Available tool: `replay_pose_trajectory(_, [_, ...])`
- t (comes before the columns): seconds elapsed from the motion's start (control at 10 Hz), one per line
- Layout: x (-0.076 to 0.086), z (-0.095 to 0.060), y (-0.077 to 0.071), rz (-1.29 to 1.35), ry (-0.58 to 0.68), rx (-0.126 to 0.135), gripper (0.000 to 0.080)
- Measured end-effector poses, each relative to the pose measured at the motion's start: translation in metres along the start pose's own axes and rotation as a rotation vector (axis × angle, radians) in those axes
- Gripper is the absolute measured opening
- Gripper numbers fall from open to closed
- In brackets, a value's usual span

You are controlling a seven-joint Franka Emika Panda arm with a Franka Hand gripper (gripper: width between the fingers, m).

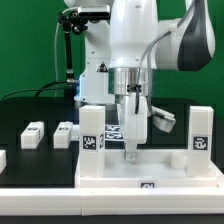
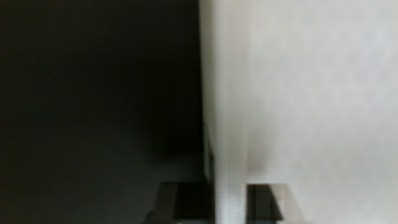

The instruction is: Assemble desk

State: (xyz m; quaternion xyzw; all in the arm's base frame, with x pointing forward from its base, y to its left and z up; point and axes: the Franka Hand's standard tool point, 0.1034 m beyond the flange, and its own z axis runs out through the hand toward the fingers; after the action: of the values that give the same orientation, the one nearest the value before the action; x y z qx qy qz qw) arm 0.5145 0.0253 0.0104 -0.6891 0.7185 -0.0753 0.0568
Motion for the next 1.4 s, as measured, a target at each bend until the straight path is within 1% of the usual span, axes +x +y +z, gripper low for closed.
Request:
replay_pose_trajectory(0.1, [0.001, 0.000, 0.000, -0.016, 0.000, 0.000, 0.0060])
replay_pose_trajectory(0.2, [0.014, -0.001, 0.006, -0.162, 0.001, -0.008, 0.0062])
replay_pose_trajectory(0.3, [0.028, -0.003, 0.010, -0.232, -0.011, -0.021, 0.0062])
replay_pose_trajectory(0.4, [0.031, -0.003, 0.015, -0.328, -0.045, -0.049, 0.0062])
replay_pose_trajectory(0.5, [0.039, -0.002, 0.018, -0.446, -0.069, -0.069, 0.0064])
replay_pose_trajectory(0.6, [0.049, -0.002, 0.020, -0.496, -0.048, -0.052, 0.0064])
replay_pose_trajectory(0.7, [0.051, -0.002, 0.020, -0.550, -0.044, -0.051, 0.0064])
replay_pose_trajectory(0.9, [0.060, -0.002, 0.020, -0.712, -0.034, -0.054, 0.0064])
replay_pose_trajectory(1.0, [0.061, -0.002, 0.020, -0.733, -0.032, -0.055, 0.0064])
replay_pose_trajectory(1.1, [0.066, -0.002, 0.014, -0.890, -0.037, -0.070, 0.0064])
replay_pose_trajectory(1.2, [0.066, -0.004, -0.003, -1.037, -0.044, -0.067, 0.0063])
replay_pose_trajectory(1.3, [0.058, -0.002, -0.014, -1.173, -0.057, -0.075, 0.0063])
replay_pose_trajectory(1.4, [0.054, 0.000, -0.025, -1.298, -0.066, -0.077, 0.0063])
